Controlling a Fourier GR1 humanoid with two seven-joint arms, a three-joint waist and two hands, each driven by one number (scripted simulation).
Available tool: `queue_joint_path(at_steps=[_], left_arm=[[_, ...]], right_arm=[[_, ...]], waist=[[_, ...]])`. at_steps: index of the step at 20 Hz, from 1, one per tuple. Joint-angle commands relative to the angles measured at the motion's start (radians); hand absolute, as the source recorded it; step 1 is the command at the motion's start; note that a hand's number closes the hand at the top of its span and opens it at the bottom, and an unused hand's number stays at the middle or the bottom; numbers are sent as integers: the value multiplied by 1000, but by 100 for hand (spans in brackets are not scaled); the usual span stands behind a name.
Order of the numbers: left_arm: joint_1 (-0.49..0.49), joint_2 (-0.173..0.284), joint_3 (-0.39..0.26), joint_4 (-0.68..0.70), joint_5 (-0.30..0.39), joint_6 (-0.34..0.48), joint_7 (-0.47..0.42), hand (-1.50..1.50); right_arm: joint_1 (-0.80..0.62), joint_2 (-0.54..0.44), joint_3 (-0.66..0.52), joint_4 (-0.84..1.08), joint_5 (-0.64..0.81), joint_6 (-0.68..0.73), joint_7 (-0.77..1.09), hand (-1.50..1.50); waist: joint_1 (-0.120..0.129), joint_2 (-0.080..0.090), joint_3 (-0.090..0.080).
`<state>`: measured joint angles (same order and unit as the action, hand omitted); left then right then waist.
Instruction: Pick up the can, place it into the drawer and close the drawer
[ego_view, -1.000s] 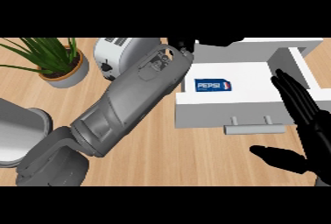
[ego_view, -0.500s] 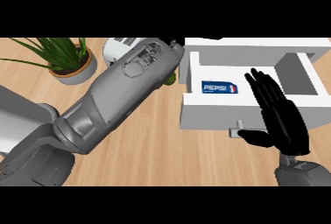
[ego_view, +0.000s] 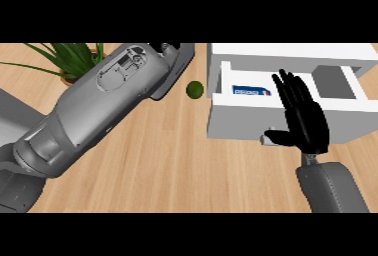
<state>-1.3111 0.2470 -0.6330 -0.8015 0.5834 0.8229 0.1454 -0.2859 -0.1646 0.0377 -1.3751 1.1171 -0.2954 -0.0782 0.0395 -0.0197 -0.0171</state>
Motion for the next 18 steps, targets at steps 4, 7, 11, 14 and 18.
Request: queue_joint_path(at_steps=[4, 7, 11, 14, 18], left_arm=[[70, 97, -6, -146, -20, -15, 77, -150], [145, 128, -12, -220, -21, -39, 60, -150], [170, 184, -21, -267, -42, -35, 111, -150], [185, 197, 2, -310, -44, -17, 143, -150], [233, 245, 17, -369, -41, -58, 139, -150]], right_arm=[[-165, 26, -48, 294, 38, -69, 2, -150], [-184, 14, -91, 411, 72, -191, -17, -150], [-305, -14, -144, 527, 39, -233, -67, -150], [-363, 35, -143, 626, 85, -316, -38, -150], [-480, 46, -175, 767, 115, -397, -12, -150]], waist=[[23, 18, 18], [39, 24, 18], [32, 28, 20], [21, 27, 19], [41, 35, 19]])
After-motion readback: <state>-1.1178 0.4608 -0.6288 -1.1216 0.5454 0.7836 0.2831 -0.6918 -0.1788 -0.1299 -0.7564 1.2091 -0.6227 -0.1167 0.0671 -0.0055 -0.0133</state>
